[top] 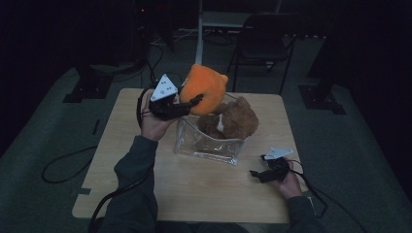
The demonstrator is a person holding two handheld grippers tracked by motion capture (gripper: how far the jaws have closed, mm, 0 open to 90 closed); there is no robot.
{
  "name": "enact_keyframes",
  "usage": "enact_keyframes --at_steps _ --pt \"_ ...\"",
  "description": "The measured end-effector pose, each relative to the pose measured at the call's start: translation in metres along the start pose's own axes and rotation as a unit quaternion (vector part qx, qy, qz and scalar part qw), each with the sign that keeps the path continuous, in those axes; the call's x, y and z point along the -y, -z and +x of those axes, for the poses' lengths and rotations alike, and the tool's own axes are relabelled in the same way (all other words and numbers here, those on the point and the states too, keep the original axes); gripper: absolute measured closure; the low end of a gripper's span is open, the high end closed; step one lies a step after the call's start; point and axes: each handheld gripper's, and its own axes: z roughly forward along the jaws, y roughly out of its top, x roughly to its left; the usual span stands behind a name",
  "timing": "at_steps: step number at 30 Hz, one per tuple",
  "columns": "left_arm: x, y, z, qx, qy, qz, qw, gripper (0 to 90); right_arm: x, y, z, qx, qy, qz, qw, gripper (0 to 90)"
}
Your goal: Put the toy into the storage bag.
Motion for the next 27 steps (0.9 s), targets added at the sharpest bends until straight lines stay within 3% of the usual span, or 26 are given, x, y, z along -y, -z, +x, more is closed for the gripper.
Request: enact_keyframes --at_steps 27 --pt "0.018 -0.013 -0.003 0.005 0.012 0.019 0.9997 46.8 0.0 0.0 0.0 0.0 0.0 0.0 1.0 12.3"
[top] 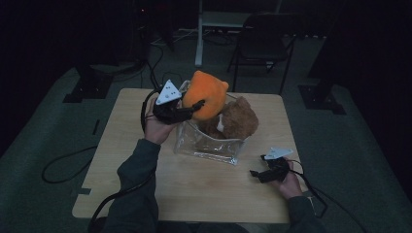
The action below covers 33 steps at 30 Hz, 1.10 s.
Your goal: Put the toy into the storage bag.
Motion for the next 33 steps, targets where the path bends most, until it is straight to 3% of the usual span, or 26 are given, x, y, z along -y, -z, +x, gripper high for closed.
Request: enact_keyframes --at_steps 33 --pt "0.02 -0.011 0.002 0.006 0.02 0.023 0.9995 46.6 0.0 0.0 0.0 0.0 0.0 -0.001 1.0 12.3"
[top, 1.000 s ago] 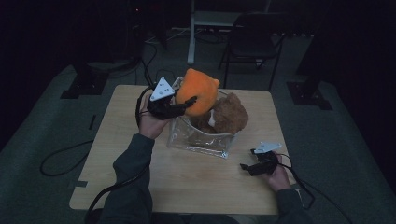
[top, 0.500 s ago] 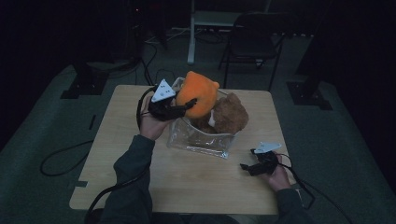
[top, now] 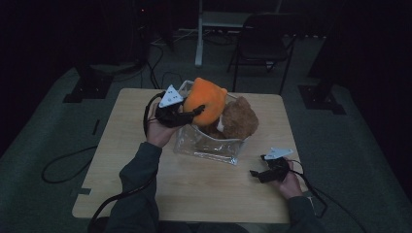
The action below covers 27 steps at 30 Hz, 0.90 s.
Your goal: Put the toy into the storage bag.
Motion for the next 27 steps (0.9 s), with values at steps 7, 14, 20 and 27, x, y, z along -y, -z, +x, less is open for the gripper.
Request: enact_keyframes --at_steps 7,14,20,27 --pt "0.002 0.0 0.0003 0.001 0.004 0.0 1.0 46.6 0.0 -0.0001 -0.0002 0.001 0.0 0.0 1.0 12.3" --pt "0.0041 -0.0023 0.0001 -0.002 0.003 0.006 1.0 46.3 0.0 -0.0001 -0.0002 0.001 0.0 0.0 1.0 12.3" --pt "0.0066 -0.004 0.0005 -0.005 0.004 0.012 0.9999 46.1 0.0 -0.0001 -0.0003 0.001 0.001 0.0 1.0 12.3" --pt "0.0099 -0.0067 0.0033 -0.005 0.01 0.015 0.9998 45.6 0.0 -0.0001 -0.0003 0.002 0.0 -0.001 1.0 12.3"
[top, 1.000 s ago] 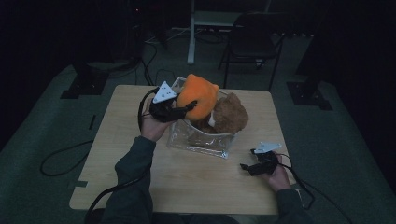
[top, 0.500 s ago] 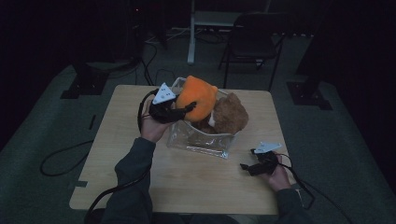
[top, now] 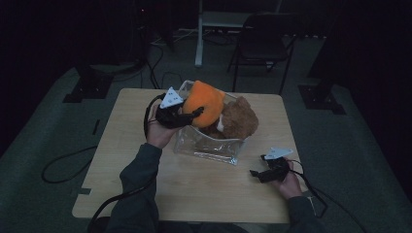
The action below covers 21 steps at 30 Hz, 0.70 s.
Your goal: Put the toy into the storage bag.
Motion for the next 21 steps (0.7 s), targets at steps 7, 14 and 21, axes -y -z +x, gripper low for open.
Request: enact_keyframes --at_steps 7,14,21 --pt "0.005 0.0 0.002 -0.001 0.007 0.002 1.0 45.3 0.0 0.0 0.0 0.0 0.0 0.0 1.0 12.3" --pt "0.007 -0.002 0.002 -0.004 0.007 0.007 0.9999 45.0 0.0 0.0 0.0 0.001 -0.001 0.0 1.0 12.3" --pt "0.012 -0.006 0.002 -0.009 0.008 0.021 0.9997 43.5 0.0 0.0 0.0 0.002 -0.001 0.0 1.0 12.3"
